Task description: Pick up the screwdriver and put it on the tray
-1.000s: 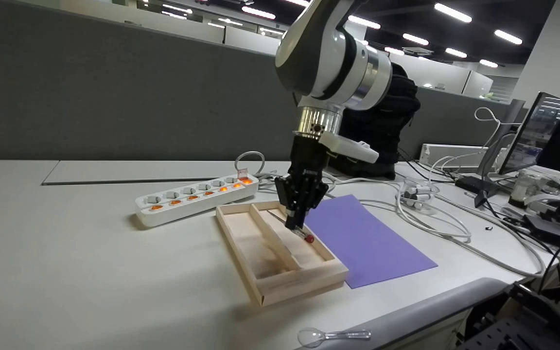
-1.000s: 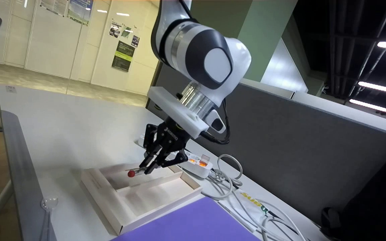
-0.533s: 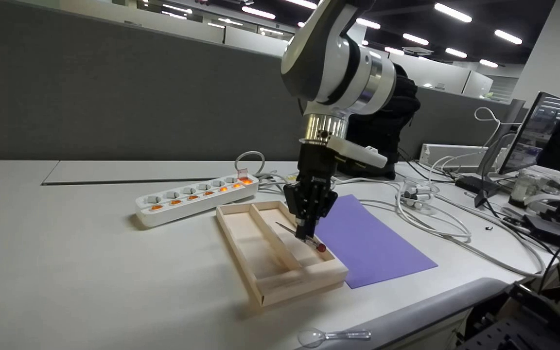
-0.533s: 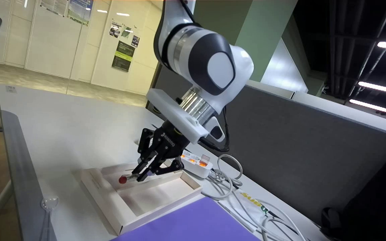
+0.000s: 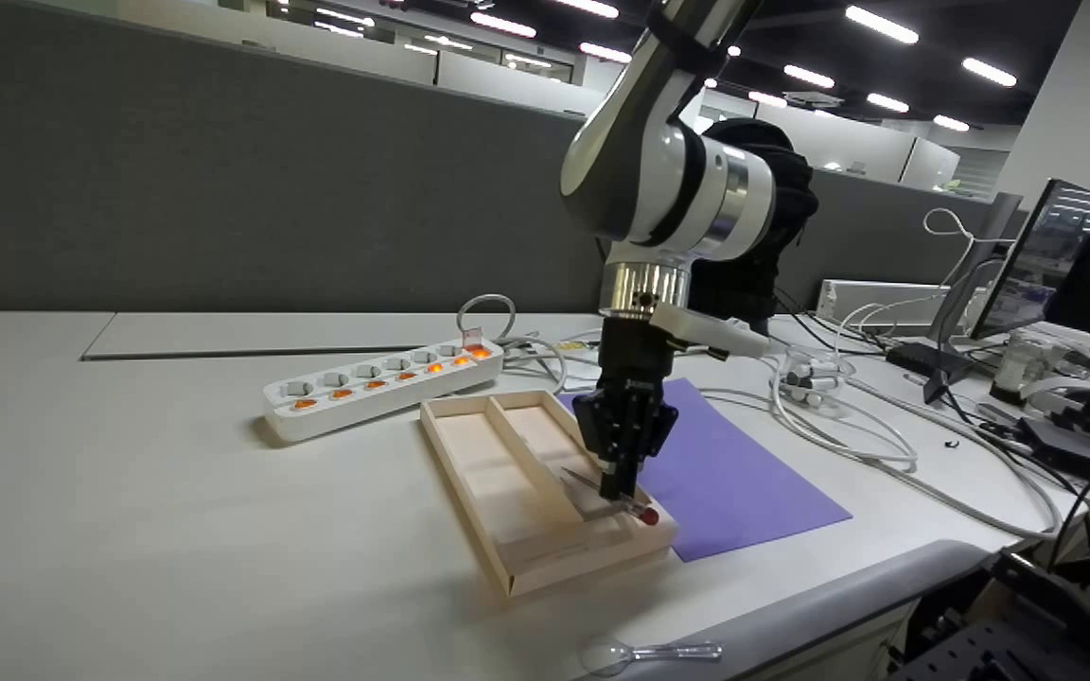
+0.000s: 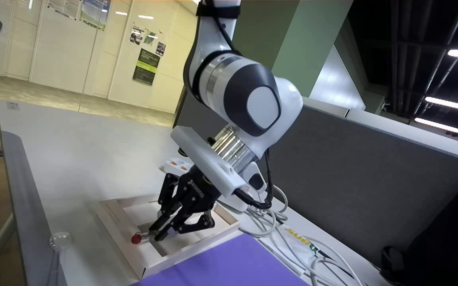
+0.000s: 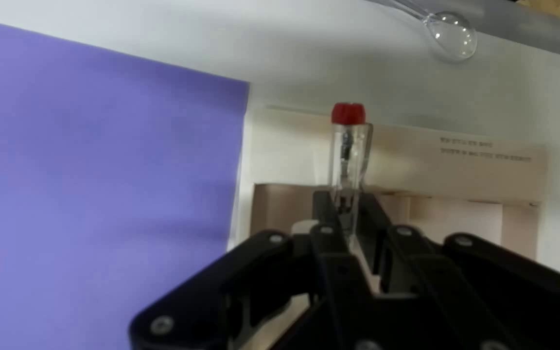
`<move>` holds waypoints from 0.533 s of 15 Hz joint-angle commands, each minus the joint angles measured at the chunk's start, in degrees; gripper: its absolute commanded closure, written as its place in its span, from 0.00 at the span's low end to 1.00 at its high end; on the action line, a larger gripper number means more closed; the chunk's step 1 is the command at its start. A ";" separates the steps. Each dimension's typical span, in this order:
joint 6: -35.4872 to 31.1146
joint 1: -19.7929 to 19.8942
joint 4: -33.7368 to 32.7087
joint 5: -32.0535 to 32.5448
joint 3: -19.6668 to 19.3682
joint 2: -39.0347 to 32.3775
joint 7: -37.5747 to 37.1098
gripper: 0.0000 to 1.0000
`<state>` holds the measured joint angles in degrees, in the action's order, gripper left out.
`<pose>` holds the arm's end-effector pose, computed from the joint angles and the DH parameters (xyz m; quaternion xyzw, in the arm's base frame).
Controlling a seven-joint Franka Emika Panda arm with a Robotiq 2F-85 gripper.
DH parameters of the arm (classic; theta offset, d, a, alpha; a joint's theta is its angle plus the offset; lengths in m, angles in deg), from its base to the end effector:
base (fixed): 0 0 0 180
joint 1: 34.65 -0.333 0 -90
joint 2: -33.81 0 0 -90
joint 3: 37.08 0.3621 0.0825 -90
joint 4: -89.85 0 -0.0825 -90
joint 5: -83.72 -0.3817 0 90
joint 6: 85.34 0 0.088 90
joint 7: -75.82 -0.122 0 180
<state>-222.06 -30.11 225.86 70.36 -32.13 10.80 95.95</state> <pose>0.4670 0.0104 0.1620 -0.9751 -0.0765 0.1764 0.1109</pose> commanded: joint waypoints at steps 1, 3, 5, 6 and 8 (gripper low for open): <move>0.13 -0.34 -1.65 1.41 -0.73 -2.25 -2.81 0.96; 0.15 -0.26 -1.98 1.26 -0.68 -2.21 -2.86 0.96; 0.15 -0.13 -2.09 1.08 -0.64 -2.21 -2.84 0.96; 0.19 -0.04 -2.15 0.94 -0.61 -2.14 -2.86 0.68; 0.29 0.12 -2.13 0.76 -0.50 -1.80 -2.69 0.53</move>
<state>-222.02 -30.07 224.66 70.37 -32.44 9.36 95.27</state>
